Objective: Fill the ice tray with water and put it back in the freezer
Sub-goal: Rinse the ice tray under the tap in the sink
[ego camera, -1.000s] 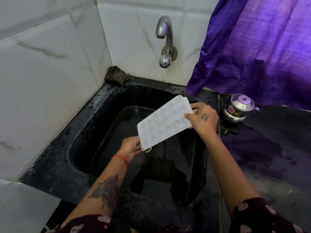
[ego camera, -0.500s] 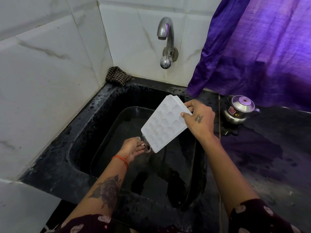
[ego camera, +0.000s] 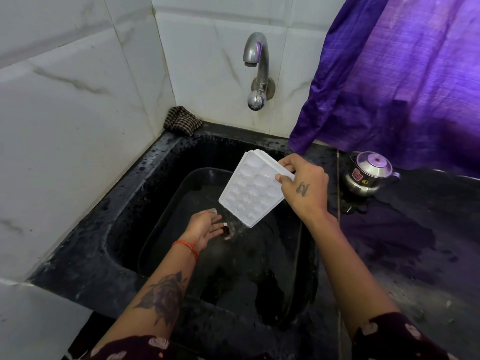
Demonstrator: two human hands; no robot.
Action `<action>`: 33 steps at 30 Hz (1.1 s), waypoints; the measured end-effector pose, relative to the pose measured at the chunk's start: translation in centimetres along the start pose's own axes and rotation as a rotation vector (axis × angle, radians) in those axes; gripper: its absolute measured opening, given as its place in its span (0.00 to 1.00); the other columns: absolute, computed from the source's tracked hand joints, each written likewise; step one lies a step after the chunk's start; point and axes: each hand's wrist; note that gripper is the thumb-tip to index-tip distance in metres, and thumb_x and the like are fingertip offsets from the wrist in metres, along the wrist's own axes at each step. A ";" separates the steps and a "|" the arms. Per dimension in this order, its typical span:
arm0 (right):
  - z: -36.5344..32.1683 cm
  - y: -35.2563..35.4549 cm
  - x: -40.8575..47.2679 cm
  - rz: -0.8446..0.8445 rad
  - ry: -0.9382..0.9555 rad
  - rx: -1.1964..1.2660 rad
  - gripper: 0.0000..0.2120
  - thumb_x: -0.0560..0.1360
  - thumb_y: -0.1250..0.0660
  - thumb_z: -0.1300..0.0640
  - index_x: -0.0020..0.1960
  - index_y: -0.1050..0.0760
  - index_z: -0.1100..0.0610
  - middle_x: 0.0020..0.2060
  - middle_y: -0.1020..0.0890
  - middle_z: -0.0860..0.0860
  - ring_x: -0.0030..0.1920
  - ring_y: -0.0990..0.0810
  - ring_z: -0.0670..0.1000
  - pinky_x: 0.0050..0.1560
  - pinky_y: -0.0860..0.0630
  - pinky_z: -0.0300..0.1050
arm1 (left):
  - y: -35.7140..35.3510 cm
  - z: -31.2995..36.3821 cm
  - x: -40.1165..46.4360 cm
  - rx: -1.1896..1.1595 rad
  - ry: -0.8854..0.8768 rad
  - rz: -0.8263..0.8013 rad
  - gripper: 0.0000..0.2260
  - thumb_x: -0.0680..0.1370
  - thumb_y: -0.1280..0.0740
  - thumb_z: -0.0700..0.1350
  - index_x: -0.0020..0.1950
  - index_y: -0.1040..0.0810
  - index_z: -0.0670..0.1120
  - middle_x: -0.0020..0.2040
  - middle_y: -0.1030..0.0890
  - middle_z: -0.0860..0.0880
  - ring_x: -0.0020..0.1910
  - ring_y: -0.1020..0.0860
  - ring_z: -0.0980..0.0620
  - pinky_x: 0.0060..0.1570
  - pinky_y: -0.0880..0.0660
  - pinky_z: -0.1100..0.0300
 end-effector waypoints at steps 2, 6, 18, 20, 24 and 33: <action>-0.1 0.1 -0.1 0.007 0.027 -0.003 0.09 0.73 0.30 0.60 0.53 0.21 0.54 0.45 0.17 0.49 0.44 0.23 0.47 0.41 0.36 0.34 | 0.0 0.1 0.1 -0.002 -0.005 -0.001 0.14 0.82 0.43 0.38 0.68 0.32 0.40 0.68 0.28 0.38 0.65 0.27 0.38 0.56 0.27 0.50; -0.4 0.0 -0.2 0.032 0.072 -0.015 0.09 0.73 0.29 0.59 0.52 0.21 0.54 0.45 0.17 0.49 0.45 0.21 0.47 0.41 0.41 0.34 | -0.1 0.2 0.0 0.003 -0.021 -0.002 0.14 0.82 0.42 0.39 0.67 0.31 0.40 0.67 0.27 0.39 0.64 0.27 0.39 0.56 0.27 0.50; -0.5 -0.1 -0.5 0.121 0.205 -0.016 0.06 0.72 0.29 0.61 0.48 0.20 0.54 0.41 0.17 0.49 0.43 0.19 0.50 0.45 0.30 0.40 | -0.2 0.6 -0.3 0.008 -0.043 -0.022 0.15 0.82 0.43 0.40 0.68 0.32 0.41 0.68 0.28 0.39 0.65 0.27 0.39 0.55 0.27 0.51; -0.4 -0.1 -0.5 0.150 0.241 -0.007 0.06 0.71 0.29 0.62 0.47 0.20 0.54 0.39 0.17 0.48 0.40 0.20 0.49 0.43 0.29 0.41 | -0.2 0.7 -0.3 0.006 -0.044 -0.025 0.15 0.82 0.43 0.40 0.69 0.32 0.41 0.68 0.28 0.39 0.65 0.27 0.38 0.54 0.27 0.51; -0.3 -0.3 -0.5 0.207 0.303 -0.006 0.06 0.70 0.28 0.63 0.46 0.20 0.54 0.37 0.17 0.47 0.37 0.20 0.48 0.40 0.30 0.40 | -0.4 0.8 -0.5 -0.002 -0.050 -0.032 0.15 0.82 0.43 0.40 0.68 0.32 0.42 0.67 0.27 0.39 0.65 0.27 0.39 0.54 0.27 0.51; -0.2 -0.1 -0.7 0.251 0.392 -0.008 0.08 0.69 0.29 0.64 0.45 0.19 0.54 0.37 0.17 0.47 0.37 0.20 0.47 0.37 0.26 0.42 | -0.7 1.1 -1.0 -0.008 -0.067 -0.039 0.16 0.82 0.43 0.39 0.70 0.34 0.42 0.68 0.28 0.39 0.66 0.28 0.39 0.55 0.27 0.51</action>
Point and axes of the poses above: each hand's wrist, its own x-axis towards the middle knuckle, its own y-axis out of the back of the hand, z = x × y
